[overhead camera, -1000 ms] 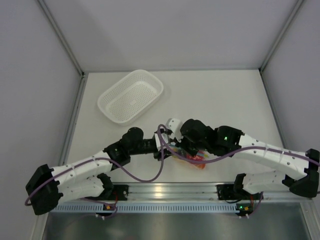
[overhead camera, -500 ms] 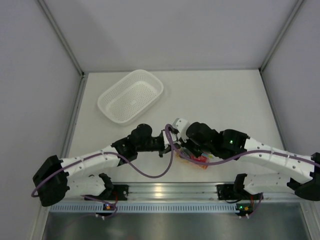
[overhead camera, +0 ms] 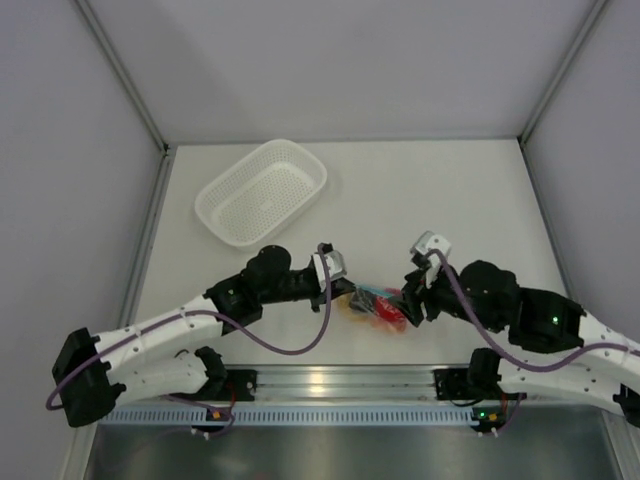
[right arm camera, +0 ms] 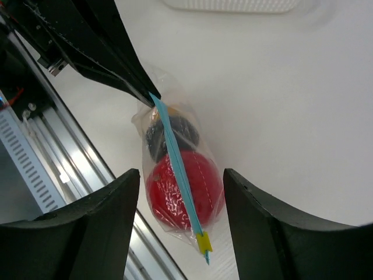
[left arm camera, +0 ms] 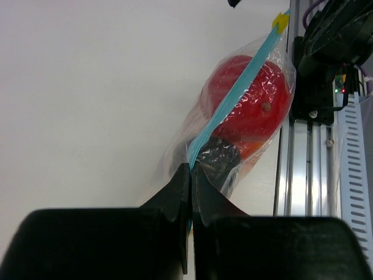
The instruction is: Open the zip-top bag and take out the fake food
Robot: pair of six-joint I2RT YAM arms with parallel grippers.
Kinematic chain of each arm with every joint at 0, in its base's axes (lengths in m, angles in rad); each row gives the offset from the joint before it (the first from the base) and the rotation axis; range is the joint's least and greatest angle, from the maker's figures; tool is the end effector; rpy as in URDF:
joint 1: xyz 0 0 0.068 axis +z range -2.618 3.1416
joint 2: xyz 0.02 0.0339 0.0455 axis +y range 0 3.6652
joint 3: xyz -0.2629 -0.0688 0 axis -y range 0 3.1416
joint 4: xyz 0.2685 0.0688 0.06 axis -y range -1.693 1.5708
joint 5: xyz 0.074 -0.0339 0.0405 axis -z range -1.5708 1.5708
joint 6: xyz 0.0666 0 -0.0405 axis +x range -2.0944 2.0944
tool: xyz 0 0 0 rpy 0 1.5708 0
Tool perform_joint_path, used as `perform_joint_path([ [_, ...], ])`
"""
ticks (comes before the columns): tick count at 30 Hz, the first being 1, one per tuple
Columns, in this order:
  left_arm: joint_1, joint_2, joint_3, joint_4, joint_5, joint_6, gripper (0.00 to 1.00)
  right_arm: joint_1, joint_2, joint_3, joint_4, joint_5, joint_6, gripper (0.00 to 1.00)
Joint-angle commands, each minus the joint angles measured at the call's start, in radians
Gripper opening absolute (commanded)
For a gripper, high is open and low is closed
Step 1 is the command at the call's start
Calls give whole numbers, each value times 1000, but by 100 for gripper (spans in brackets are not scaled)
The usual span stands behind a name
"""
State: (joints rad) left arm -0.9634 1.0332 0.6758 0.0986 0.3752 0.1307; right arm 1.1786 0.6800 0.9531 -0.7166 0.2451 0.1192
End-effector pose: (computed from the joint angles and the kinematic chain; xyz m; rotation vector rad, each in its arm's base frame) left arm 0.1451 -0.2515 0.2668 1.2206 1.4725 -0.9177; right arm 0.0849 0.1631 0.3495 -0.8948 1.8428 0.5797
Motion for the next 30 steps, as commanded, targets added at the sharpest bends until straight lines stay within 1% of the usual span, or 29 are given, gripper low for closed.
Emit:
perform_joint_path([
  [1,0,-68,76,7,-19,-66,0,18,-141,-112,109,45,54,61],
  [2,-1,-77,86,-3,-38,-83,0,18,-184,-143,141,25,40,60],
  [3,-1,-85,106,-13,-54,-94,0,18,-273,-172,175,13,42,61],
  [4,-1,-97,117,-37,-67,-106,0,18,-313,-215,218,8,39,62],
  [5,0,-104,129,-49,-85,-111,0,18,-379,-227,226,-4,28,64],
  [6,-1,-114,151,-66,-96,-120,0,19,-404,-237,227,-38,20,65],
  [8,0,-125,168,-74,-107,-128,0,18,-453,-244,246,-49,16,66],
  [10,0,-139,188,-74,-82,-177,0,18,-468,-258,290,-82,16,65],
  [13,-1,-151,206,-74,-35,-195,0,18,-474,-275,341,-99,11,61],
  [17,-1,-162,225,-74,-25,-210,0,18,-474,-289,463,-122,-4,55],
  [20,-1,-170,231,-74,-12,-220,0,18,-476,-290,503,-135,-29,54],
  [23,0,-185,234,-74,2,-233,0,18,-476,-286,520,-103,-42,54],
  [25,-1,-197,235,-74,10,-238,0,19,-473,-281,516,-24,-41,53],
  [30,0,-220,235,-74,28,-244,0,18,-488,-283,511,55,-67,53],
])
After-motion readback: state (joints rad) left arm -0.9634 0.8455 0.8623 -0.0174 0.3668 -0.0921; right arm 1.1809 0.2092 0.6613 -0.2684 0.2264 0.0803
